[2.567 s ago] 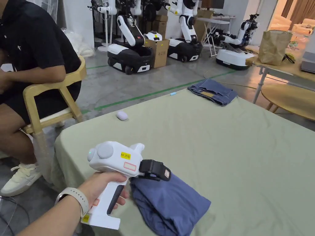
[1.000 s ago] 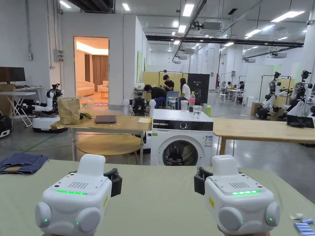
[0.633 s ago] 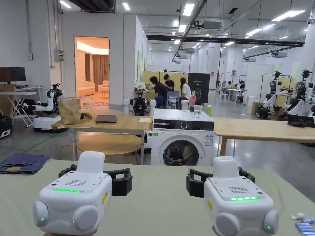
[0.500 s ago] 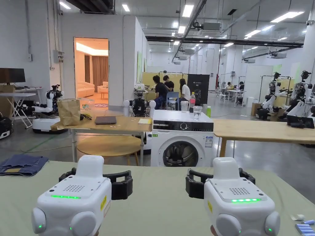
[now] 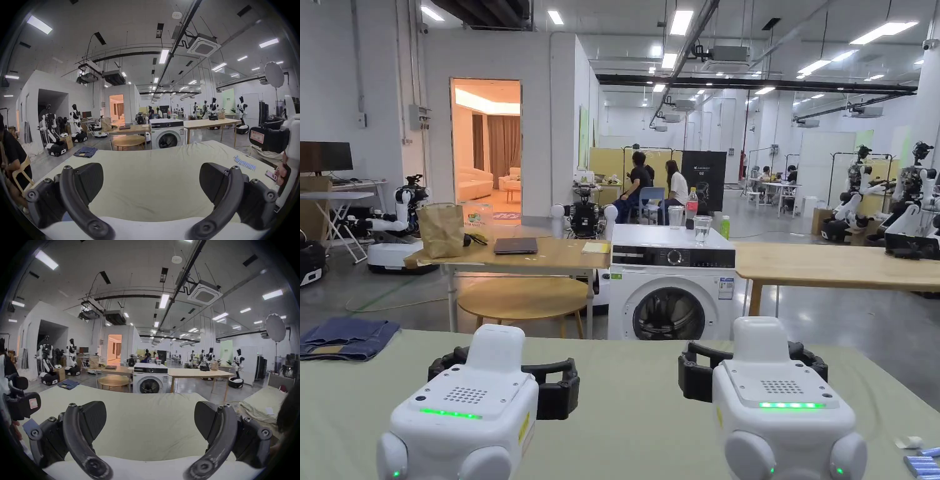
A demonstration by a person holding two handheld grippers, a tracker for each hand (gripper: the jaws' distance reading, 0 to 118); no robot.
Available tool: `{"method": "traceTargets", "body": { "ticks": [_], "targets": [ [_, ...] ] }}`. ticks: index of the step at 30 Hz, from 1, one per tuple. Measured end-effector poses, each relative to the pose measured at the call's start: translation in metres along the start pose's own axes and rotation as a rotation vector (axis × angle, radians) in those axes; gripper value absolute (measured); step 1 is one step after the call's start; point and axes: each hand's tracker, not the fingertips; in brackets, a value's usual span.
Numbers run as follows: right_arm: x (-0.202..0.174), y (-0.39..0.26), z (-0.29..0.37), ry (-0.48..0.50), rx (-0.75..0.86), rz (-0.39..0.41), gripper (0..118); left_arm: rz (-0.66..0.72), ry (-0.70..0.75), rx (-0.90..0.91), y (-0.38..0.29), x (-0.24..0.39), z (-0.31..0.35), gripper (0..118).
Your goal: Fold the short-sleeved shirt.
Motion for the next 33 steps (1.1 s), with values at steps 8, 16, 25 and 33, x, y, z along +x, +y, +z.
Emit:
{"method": "traceTargets", "body": {
  "ticks": [8, 16, 25, 33],
  "targets": [
    [0.005, 0.004, 0.003, 0.086, -0.037, -0.084, 110, 0.006, 0.004, -0.002, 0.000, -0.002, 0.002, 116],
    [0.002, 0.006, 0.004, 0.049, -0.051, -0.102, 110, 0.011, 0.006, 0.000, 0.001, -0.002, 0.001, 116],
    [0.000, 0.005, 0.003, 0.015, -0.056, -0.093, 110, 0.006, 0.000, 0.006, 0.004, 0.000, 0.002, 116],
    [-0.006, 0.001, 0.003, -0.029, -0.055, -0.062, 110, 0.011, 0.001, 0.006, 0.005, 0.003, 0.003, 116]
  ]
}}
